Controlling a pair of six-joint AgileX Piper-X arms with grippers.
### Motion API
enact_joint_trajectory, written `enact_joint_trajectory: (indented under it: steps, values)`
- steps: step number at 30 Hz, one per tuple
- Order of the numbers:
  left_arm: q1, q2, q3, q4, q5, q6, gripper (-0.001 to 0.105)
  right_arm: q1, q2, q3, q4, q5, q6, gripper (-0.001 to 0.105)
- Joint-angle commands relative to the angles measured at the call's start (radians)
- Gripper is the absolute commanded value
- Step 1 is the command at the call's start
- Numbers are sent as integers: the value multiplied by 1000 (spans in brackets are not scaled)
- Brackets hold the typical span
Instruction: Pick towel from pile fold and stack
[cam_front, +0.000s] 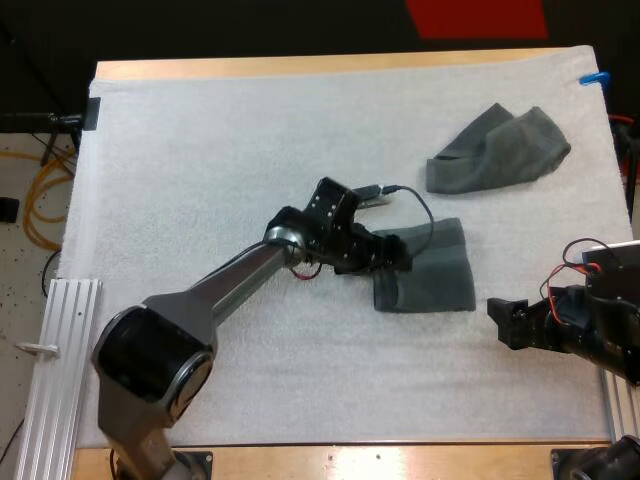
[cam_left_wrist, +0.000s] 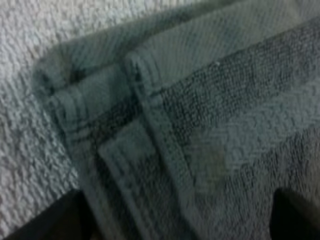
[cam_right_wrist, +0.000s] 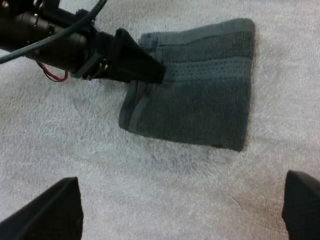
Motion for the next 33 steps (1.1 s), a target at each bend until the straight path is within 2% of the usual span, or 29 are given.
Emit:
enact_joint_trajectory:
  steps: [1,3,7,8,10,12,13,14,15,19,22,24,25,28,30,33]
  values:
    - [-11,11,-9,25,23,-12,73,0,-3,-8,1,6,0,78]
    - [-25,23,-29,24,92,-12,73,0,-3,-8,1,6,0,78]
    - [-53,30,-49,24,114,-12,72,0,-3,-8,1,6,0,78]
    - [-58,30,-49,24,114,-12,68,0,-3,-8,1,6,0,78]
    - [-60,30,-53,24,114,-12,55,0,-3,-8,1,6,5,78]
    - [-59,30,-58,24,114,-12,31,0,-3,-8,1,6,12,78]
    - [-59,30,-58,24,114,-12,25,0,-3,-8,1,6,12,78]
    - [-56,25,-61,24,114,-7,10,0,-3,-8,1,6,12,78]
    - [-54,17,-61,24,114,5,1,0,-3,-8,1,6,12,78]
    - [-35,-25,-61,37,108,72,0,0,-3,-8,-2,1,12,78]
    - [5,-73,-61,96,84,152,0,0,-3,-8,-29,-52,12,78]
    - [59,-113,-61,188,29,236,0,0,0,-8,-68,-91,12,78]
    - [76,-120,-61,216,16,256,0,0,0,-8,-77,-98,12,78]
    - [163,-151,-61,355,-75,394,0,0,0,-8,-137,-100,13,78]
    - [239,-160,-61,450,-145,484,0,0,0,-8,-164,-100,15,78]
    - [348,-161,-61,537,-249,575,0,0,0,-8,-179,-110,15,78]
